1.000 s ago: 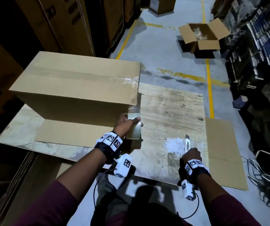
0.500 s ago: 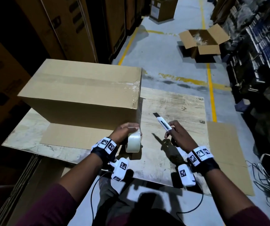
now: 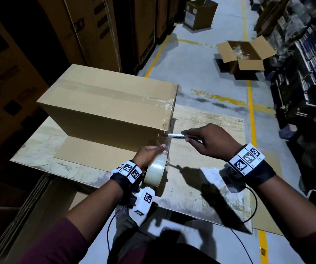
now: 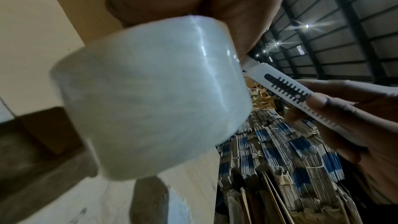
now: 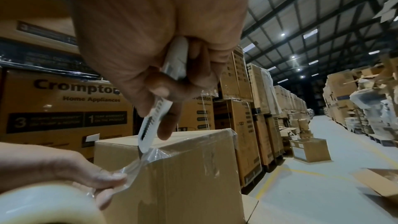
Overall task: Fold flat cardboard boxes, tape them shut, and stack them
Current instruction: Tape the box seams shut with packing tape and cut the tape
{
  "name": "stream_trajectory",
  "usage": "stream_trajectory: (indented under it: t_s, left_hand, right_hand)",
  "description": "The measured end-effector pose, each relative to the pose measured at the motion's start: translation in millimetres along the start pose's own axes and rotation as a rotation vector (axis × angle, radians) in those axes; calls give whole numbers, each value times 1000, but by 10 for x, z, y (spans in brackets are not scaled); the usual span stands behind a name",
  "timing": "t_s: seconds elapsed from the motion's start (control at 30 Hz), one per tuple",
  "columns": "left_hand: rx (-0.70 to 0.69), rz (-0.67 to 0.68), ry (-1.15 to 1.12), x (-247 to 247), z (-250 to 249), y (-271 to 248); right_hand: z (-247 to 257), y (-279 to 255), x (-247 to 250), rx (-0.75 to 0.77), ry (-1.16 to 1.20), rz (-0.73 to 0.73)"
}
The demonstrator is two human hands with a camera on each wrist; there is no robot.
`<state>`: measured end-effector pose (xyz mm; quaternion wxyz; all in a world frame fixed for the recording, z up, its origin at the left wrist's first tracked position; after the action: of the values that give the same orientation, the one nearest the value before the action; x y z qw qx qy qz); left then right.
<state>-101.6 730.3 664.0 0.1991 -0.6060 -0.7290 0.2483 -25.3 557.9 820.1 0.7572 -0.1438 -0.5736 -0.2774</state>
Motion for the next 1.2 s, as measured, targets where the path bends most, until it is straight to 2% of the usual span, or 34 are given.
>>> stream_trajectory:
  t_s: [0.33, 0.43, 0.53, 0.6, 0.7, 0.83, 0.93, 1.03, 1.2]
  left_hand:
    - [-12, 36, -18, -25, -9, -15]
    - [-9, 46, -37, -28, -31, -35]
    - [-3, 102, -69, -77, -42, -52]
    - [-5, 128, -75, -77, -42, -65]
    - [-16, 143, -45, -36, -29, -72]
    - [-22, 137, -47, -8, -43, -124]
    - [-14, 157, -42, -29, -74, -150]
    - [-8, 171, -46, -35, -94, -163]
    - [16, 185, -98, 7, -67, -169]
  right_hand:
    - [187, 43, -38, -14, -183, 175]
    - [249, 78, -63, -4, -305, 214]
    - [242, 95, -190, -31, -506, 336]
    - [167, 67, -241, -55, -516, 379]
    - [-70, -86, -250, -109, -342, 319]
    - [-296, -363, -452, -95, -16, 262]
    - [-298, -385, -578, -50, 164, 63]
    - [-209, -265, -778, -30, 206, -37]
    - [-159, -79, -1094, -57, 131, 6]
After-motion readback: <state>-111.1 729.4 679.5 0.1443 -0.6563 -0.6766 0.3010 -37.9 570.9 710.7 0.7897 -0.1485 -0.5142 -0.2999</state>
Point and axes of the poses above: each hand's wrist, its own y-axis towards the middle knuckle, its own x-axis out of the back of the hand, z = x × y, the point moved 8 cm from there along y, towards the middle knuckle, and after that the axes turned 1 degree about x, right-handed, at the moved point
